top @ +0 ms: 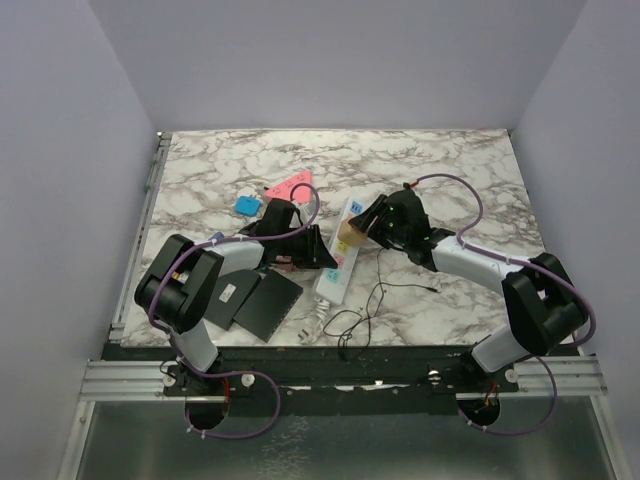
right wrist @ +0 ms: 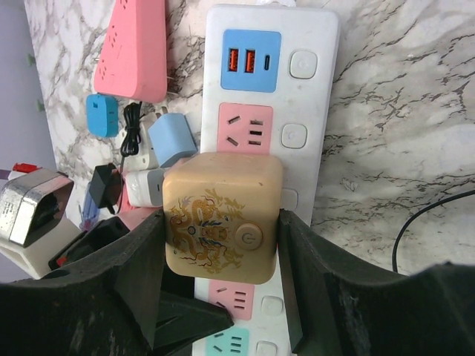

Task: Pull the plug off the socket
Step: Remove the plug from the socket.

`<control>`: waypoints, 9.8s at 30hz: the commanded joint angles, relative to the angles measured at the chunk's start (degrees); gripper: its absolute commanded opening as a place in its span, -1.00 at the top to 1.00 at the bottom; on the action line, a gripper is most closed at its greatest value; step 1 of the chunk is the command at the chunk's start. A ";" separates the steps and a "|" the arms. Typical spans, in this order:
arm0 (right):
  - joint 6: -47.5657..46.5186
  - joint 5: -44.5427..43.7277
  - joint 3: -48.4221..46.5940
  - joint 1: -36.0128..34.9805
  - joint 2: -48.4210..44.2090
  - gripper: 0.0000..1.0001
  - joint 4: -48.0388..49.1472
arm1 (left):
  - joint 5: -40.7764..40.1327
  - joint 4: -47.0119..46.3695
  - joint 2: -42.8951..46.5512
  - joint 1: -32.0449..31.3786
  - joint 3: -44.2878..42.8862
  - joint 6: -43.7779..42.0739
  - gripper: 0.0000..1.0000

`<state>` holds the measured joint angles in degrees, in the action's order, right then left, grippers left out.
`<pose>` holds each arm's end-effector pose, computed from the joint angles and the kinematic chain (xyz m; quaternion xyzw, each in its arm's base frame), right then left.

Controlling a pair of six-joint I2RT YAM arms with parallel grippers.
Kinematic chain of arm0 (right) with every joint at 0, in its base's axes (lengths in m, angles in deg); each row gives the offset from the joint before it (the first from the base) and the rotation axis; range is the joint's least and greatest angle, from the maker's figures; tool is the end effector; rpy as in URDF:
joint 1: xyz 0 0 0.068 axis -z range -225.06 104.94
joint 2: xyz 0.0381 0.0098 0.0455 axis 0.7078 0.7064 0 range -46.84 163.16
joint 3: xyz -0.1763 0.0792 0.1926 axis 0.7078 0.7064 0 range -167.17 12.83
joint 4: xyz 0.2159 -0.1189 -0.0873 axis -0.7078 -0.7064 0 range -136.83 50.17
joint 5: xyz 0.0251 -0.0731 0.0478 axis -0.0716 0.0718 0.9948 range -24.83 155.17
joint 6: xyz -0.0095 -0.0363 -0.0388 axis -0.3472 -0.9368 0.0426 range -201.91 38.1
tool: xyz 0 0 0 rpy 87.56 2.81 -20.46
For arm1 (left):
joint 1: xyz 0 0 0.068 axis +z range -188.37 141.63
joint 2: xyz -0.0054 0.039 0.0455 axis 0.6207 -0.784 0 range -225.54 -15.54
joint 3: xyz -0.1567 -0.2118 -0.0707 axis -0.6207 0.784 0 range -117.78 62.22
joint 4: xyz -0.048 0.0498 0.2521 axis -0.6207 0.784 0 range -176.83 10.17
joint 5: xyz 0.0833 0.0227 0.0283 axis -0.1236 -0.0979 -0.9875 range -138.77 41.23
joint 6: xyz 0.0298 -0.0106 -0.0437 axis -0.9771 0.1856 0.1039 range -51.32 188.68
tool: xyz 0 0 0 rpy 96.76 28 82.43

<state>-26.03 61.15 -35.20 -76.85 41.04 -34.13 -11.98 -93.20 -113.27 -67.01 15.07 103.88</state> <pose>0.2796 0.1704 0.2049 0.2003 0.8602 0.3017 0.3591 0.2801 -0.1772 0.1525 0.0726 0.8797 -0.4419 0.1596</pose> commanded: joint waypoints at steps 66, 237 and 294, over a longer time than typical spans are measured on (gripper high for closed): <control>-12.88 16.55 -14.28 6.13 10.82 0.99 -15.53 | -7.98 5.12 2.59 -1.61 -1.54 -6.70 1.00; -23.26 17.99 -20.29 17.40 14.29 0.99 -27.17 | -8.80 13.91 -4.55 -6.95 -6.02 -11.89 1.00; -11.25 8.02 -6.21 13.64 1.90 0.99 -11.15 | -9.61 14.52 -6.42 -6.95 -6.63 -11.77 1.00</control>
<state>-31.58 68.48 -39.36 -68.87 41.63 -47.64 -17.29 -86.54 -117.12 -73.64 6.39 98.72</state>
